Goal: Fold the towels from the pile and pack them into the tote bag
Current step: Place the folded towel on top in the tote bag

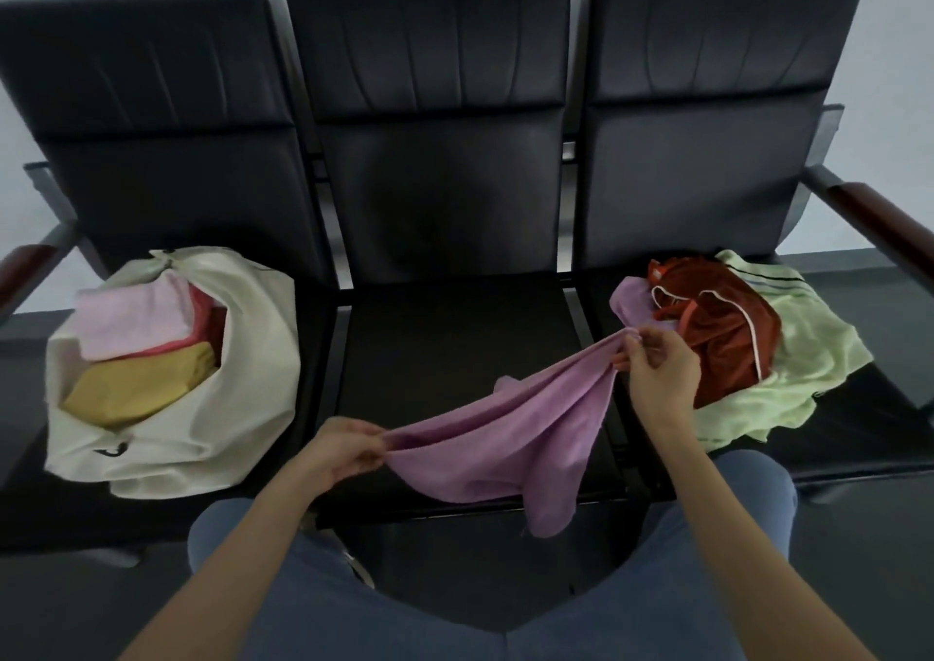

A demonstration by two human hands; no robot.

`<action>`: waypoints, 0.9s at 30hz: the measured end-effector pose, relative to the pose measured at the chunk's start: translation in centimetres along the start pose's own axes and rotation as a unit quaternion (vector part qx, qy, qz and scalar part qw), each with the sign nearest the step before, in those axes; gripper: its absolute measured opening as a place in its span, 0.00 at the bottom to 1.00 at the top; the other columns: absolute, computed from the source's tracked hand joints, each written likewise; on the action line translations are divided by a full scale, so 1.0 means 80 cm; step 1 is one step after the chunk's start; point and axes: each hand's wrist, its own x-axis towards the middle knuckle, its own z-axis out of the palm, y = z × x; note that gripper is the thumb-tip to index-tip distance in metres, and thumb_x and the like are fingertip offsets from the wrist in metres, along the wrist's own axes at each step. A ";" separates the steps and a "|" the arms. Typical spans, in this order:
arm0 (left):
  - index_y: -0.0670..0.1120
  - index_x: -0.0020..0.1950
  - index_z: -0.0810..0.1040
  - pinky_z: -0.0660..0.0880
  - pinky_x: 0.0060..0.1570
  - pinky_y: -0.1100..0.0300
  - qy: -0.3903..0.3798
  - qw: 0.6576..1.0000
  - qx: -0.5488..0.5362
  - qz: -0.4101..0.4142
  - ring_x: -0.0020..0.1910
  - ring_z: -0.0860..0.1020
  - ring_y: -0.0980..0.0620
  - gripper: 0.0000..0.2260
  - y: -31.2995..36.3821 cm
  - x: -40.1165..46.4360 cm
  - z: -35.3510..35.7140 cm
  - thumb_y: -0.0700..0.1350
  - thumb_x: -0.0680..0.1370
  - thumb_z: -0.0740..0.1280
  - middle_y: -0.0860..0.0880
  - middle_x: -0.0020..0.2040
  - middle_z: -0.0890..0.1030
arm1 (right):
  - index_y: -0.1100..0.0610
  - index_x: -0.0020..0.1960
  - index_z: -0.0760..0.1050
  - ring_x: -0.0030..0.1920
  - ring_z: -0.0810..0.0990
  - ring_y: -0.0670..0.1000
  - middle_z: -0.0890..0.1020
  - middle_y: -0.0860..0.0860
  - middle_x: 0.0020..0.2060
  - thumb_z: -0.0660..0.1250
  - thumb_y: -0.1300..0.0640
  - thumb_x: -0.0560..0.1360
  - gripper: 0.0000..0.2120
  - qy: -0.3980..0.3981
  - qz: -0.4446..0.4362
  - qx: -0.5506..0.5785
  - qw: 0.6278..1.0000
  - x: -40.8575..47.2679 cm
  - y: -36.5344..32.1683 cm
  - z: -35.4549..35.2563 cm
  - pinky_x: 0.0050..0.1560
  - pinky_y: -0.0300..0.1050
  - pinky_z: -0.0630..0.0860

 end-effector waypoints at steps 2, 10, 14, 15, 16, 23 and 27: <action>0.35 0.49 0.82 0.78 0.35 0.64 0.001 0.998 -0.037 0.047 0.41 0.80 0.49 0.08 0.031 -0.009 -0.006 0.28 0.72 0.68 0.39 0.44 0.82 | 0.62 0.53 0.77 0.37 0.80 0.47 0.82 0.54 0.41 0.64 0.61 0.78 0.06 0.037 0.011 0.023 0.999 0.005 -0.009 0.001 0.38 0.29 0.76; 0.38 0.40 0.80 0.73 0.34 0.65 0.084 0.959 -0.100 0.251 0.36 0.75 0.52 0.11 0.143 -0.056 -0.001 0.27 0.73 0.61 0.44 0.36 0.79 | 0.66 0.56 0.74 0.38 0.74 0.43 0.77 0.50 0.41 0.62 0.60 0.79 0.10 0.149 0.039 0.099 0.983 0.023 -0.041 -0.003 0.38 0.23 0.67; 0.44 0.40 0.81 0.74 0.38 0.71 0.243 0.831 0.119 0.487 0.37 0.77 0.57 0.08 0.173 -0.082 -0.005 0.31 0.72 0.67 0.52 0.39 0.79 | 0.65 0.55 0.73 0.39 0.73 0.38 0.76 0.52 0.46 0.61 0.59 0.80 0.10 0.208 0.030 0.123 0.970 0.025 -0.050 -0.013 0.41 0.22 0.66; 0.43 0.41 0.80 0.74 0.38 0.71 0.278 0.776 0.170 0.540 0.37 0.76 0.57 0.06 0.178 -0.085 -0.009 0.33 0.72 0.67 0.52 0.40 0.78 | 0.65 0.55 0.73 0.39 0.73 0.37 0.76 0.51 0.46 0.61 0.58 0.80 0.10 0.213 0.025 0.126 0.969 0.024 -0.051 -0.014 0.41 0.22 0.66; 0.42 0.42 0.80 0.74 0.37 0.71 0.306 0.733 0.197 0.575 0.37 0.76 0.57 0.05 0.180 -0.087 -0.011 0.34 0.72 0.67 0.52 0.41 0.77 | 0.65 0.55 0.73 0.39 0.73 0.37 0.76 0.51 0.46 0.62 0.58 0.80 0.10 0.213 0.022 0.126 0.969 0.024 -0.053 -0.013 0.41 0.22 0.66; 0.44 0.46 0.80 0.80 0.30 0.59 0.305 0.822 0.035 0.480 0.29 0.81 0.52 0.06 0.196 -0.071 -0.013 0.36 0.78 0.65 0.48 0.36 0.82 | 0.64 0.54 0.74 0.41 0.74 0.46 0.77 0.51 0.45 0.64 0.59 0.79 0.09 0.170 -0.014 0.109 0.979 0.035 -0.061 -0.001 0.40 0.24 0.68; 0.42 0.43 0.81 0.82 0.37 0.56 0.262 0.863 0.020 0.432 0.34 0.84 0.47 0.09 0.232 -0.040 -0.037 0.32 0.77 0.64 0.42 0.40 0.83 | 0.65 0.53 0.75 0.41 0.76 0.50 0.78 0.53 0.43 0.65 0.61 0.78 0.08 0.078 -0.018 0.074 0.994 0.069 -0.057 0.011 0.42 0.35 0.71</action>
